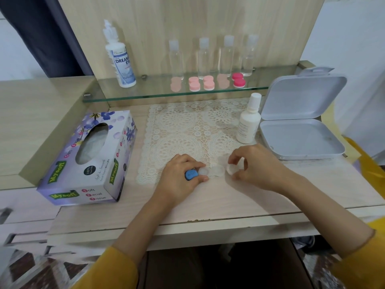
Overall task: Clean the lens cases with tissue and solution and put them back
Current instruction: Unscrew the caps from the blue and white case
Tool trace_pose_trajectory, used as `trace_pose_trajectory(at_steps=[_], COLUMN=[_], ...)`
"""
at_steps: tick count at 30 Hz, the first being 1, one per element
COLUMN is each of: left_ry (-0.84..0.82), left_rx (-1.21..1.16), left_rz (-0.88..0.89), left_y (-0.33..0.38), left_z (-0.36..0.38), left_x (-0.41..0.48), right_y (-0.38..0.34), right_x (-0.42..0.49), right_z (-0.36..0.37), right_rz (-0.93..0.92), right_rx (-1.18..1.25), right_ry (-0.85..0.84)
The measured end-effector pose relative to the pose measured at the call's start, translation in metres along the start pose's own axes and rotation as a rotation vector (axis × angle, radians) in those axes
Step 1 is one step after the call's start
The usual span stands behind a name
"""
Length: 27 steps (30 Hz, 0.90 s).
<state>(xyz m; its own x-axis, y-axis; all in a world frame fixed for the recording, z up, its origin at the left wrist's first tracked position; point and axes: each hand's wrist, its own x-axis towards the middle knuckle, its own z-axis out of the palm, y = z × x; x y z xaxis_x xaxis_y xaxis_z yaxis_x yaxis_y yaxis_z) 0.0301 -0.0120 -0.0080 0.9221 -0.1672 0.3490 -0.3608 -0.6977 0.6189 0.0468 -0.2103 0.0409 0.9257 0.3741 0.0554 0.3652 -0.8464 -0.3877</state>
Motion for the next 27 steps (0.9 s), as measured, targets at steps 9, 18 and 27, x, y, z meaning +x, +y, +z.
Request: trace_pose_trajectory(at_steps=[9, 18, 27], left_ry=[-0.005, -0.009, -0.031], left_rx=[-0.018, -0.036, -0.094], left_rz=[-0.015, -0.042, -0.084], left_y=[0.001, 0.003, 0.004], left_z=[-0.001, -0.002, -0.005], left_x=[0.0, 0.0, 0.0], right_y=[0.001, -0.004, 0.004], right_x=[-0.004, -0.003, -0.007], right_z=[0.018, 0.043, 0.025], right_rz=[0.018, 0.029, 0.034], right_rx=[0.101, 0.288, 0.437], right_ry=[0.069, 0.25, 0.389])
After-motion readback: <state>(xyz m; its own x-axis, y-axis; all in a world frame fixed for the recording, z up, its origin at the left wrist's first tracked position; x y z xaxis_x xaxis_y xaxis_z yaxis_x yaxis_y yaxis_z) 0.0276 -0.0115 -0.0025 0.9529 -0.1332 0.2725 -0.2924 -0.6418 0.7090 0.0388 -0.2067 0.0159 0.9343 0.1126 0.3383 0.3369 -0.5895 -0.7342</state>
